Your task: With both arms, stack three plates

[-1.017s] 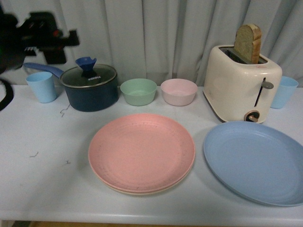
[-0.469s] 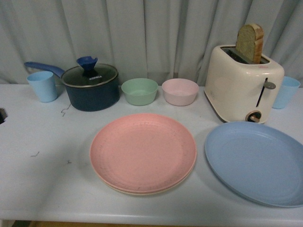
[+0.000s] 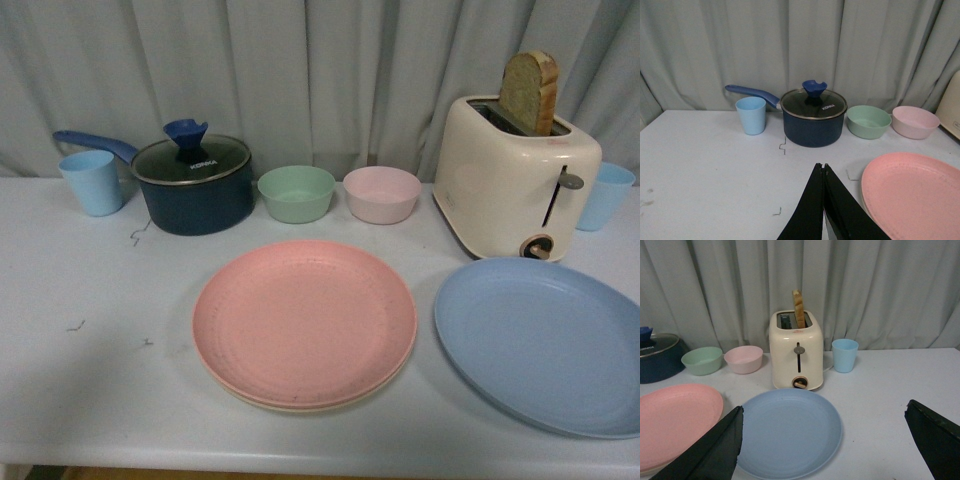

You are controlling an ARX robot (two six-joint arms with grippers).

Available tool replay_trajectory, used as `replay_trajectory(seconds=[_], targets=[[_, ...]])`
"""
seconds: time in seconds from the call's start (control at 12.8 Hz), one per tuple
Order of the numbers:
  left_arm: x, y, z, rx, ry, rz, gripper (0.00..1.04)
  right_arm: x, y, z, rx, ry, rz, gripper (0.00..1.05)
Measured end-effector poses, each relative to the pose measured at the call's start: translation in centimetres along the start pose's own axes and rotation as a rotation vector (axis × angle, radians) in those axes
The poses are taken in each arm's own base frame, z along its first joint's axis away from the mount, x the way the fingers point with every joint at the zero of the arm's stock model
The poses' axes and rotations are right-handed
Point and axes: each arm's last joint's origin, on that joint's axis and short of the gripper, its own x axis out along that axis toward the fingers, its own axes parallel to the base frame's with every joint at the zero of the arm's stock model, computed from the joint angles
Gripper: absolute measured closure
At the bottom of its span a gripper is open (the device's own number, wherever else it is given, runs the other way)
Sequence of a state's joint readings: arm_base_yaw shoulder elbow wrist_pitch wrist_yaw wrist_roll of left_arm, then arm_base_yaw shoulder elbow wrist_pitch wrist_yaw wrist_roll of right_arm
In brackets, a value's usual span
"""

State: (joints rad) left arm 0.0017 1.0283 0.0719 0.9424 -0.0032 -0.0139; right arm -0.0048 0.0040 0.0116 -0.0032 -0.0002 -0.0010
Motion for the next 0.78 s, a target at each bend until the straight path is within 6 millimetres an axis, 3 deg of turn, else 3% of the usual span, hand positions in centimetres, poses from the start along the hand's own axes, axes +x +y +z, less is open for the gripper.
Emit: replay_trajectory(seconds=[0.78], targets=[[-4.5,0.0,0.7,0.0,-0.026,-0.003,1.03,0.0,0.0,0.0,0.0,0.0,0.0,0.06]])
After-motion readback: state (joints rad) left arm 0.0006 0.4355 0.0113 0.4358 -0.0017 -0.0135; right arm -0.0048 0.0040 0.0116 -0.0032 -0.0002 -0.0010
